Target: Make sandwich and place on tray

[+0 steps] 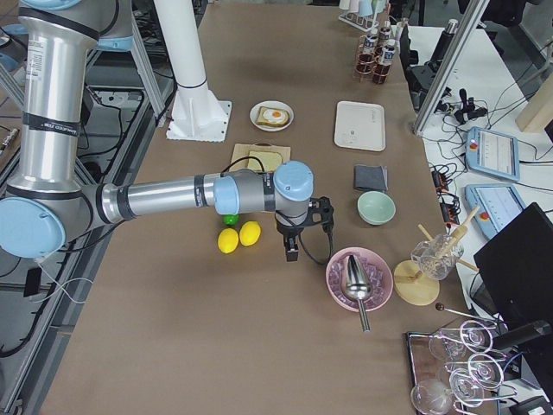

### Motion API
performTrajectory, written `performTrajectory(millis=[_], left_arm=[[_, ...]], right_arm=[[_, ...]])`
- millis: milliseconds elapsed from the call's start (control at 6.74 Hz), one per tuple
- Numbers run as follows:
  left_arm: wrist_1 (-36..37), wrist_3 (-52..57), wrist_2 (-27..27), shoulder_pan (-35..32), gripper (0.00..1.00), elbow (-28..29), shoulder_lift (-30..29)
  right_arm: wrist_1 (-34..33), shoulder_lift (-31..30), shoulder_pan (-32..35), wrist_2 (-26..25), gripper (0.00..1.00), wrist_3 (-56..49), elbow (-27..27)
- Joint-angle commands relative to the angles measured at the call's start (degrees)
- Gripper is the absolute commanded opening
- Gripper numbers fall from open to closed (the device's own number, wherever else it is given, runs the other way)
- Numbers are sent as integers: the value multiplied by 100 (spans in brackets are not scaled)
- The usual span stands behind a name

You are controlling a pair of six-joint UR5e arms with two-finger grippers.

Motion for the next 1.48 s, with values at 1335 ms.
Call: performTrajectory(millis=[1335], left_arm=[[-4,-60,-13,134,97,87,-239]], right_arm=[[3097,940,-4737,-2317,94,7250,523]])
